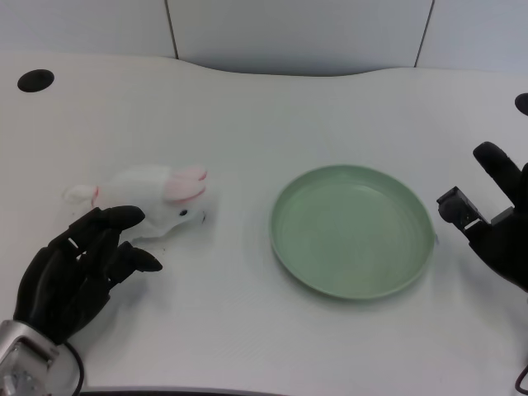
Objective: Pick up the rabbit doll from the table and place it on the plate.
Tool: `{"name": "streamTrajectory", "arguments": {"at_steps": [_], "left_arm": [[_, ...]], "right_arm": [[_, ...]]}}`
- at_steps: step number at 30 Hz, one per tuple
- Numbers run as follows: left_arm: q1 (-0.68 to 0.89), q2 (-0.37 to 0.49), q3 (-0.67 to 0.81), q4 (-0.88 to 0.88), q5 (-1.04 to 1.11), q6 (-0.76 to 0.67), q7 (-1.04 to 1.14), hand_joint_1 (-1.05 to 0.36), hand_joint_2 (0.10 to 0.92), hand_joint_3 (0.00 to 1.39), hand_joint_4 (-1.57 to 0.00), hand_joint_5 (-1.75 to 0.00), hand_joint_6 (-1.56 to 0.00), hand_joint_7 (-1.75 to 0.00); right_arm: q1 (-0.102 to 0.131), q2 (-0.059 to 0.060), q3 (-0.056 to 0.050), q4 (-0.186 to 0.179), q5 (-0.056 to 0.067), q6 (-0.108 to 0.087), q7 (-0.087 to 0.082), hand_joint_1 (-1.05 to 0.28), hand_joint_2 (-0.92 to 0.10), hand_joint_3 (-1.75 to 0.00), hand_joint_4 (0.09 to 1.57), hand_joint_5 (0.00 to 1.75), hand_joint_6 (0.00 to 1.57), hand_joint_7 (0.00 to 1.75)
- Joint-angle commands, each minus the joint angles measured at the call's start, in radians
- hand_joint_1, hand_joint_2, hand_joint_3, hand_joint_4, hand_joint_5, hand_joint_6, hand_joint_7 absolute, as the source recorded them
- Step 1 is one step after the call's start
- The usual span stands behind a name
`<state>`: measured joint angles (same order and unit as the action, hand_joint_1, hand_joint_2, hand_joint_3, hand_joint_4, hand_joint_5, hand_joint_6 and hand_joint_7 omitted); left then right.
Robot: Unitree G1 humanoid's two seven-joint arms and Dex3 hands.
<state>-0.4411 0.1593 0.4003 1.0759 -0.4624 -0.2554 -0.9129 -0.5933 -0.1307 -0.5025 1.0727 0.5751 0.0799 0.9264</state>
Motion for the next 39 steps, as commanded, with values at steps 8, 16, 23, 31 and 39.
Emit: {"name": "streamTrajectory", "arguments": {"at_steps": [8,16,23,31,39], "left_arm": [[-0.006,0.008,-0.001,0.004,0.007,0.011,0.007,-0.58,0.921,0.26,-0.48,-1.44,-0.67,-0.67],[-0.005,0.008,-0.001,0.003,0.008,0.011,0.006,-0.58,0.921,0.26,-0.48,-1.44,-0.67,-0.67],[-0.004,0.009,-0.004,0.002,0.011,0.012,0.005,-0.56,0.921,0.28,-0.48,-1.43,-0.68,-0.66],[-0.004,0.008,0.000,0.003,0.018,0.009,0.006,-0.57,0.921,0.29,-0.48,-1.44,-0.68,-0.66],[0.066,-0.012,-0.077,-0.177,0.174,-0.275,0.192,-0.55,0.921,0.17,-0.56,-1.26,-0.76,-0.61]], "right_arm": [[0.008,-0.025,-0.014,0.001,0.009,-0.009,0.008,-0.66,-0.92,-0.33,0.58,1.75,0.67,1.47],[0.008,-0.025,-0.015,0.001,0.010,-0.008,0.009,-0.66,-0.92,-0.34,0.58,1.75,0.67,1.48],[0.004,-0.027,-0.016,0.005,0.012,0.005,0.006,-0.66,-0.92,-0.29,0.60,1.75,0.69,1.47],[0.006,-0.025,-0.014,0.002,0.009,-0.003,0.008,-0.66,-0.92,-0.30,0.60,1.75,0.69,1.45],[0.006,-0.019,-0.016,0.000,0.011,-0.001,0.001,-0.66,-0.92,-0.31,0.59,1.75,0.67,1.47]]}}
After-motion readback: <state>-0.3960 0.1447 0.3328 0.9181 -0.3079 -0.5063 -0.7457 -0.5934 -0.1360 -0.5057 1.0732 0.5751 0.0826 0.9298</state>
